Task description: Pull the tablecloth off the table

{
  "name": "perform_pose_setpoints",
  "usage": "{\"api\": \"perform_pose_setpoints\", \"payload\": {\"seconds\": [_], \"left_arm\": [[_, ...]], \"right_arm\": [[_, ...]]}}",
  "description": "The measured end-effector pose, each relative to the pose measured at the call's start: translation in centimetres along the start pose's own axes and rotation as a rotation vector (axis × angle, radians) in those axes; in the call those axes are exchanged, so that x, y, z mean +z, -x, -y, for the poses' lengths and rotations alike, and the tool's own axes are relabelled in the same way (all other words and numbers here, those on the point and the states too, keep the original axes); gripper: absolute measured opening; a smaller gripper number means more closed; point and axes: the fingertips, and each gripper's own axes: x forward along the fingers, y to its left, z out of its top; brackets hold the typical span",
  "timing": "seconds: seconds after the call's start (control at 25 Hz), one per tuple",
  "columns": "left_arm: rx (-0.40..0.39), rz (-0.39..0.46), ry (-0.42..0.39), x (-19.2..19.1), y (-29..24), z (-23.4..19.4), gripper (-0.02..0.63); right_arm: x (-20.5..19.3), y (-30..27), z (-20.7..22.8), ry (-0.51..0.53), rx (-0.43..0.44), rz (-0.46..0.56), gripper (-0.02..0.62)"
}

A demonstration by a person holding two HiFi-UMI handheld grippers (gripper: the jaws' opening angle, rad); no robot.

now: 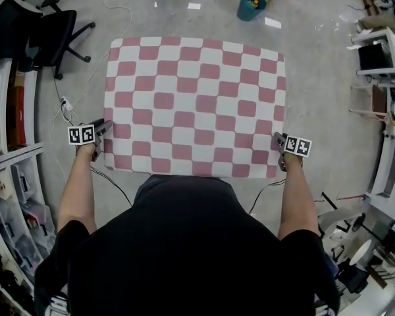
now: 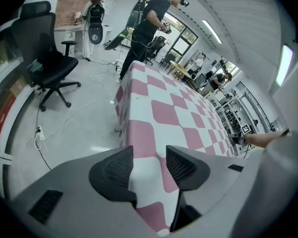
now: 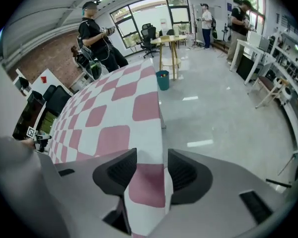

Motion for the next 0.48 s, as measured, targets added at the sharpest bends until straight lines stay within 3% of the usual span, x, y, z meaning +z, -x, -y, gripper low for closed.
{"api": "perform_pose_setpoints", "payload": {"seconds": [0.16, 0.24, 0.48], "left_arm": [[0.017, -0.012, 0.003, -0.2, 0.0, -1.0, 0.193], [0.039, -0.021, 0.001, -0.3, -0.2, -1.6, 0.215], [0.027, -0.064, 0.017, -1.3, -1.3, -1.7, 0.193]], "right_arm": [[-0.6, -0.7, 0.5, -0.105, 0.075, 0.006, 0.202], [-0.6, -0.8, 0.5, -0.104, 0.094, 0.014, 0.202], [-0.5, -1.4, 0.4, -0.123, 0.166, 0.036, 0.202]]}}
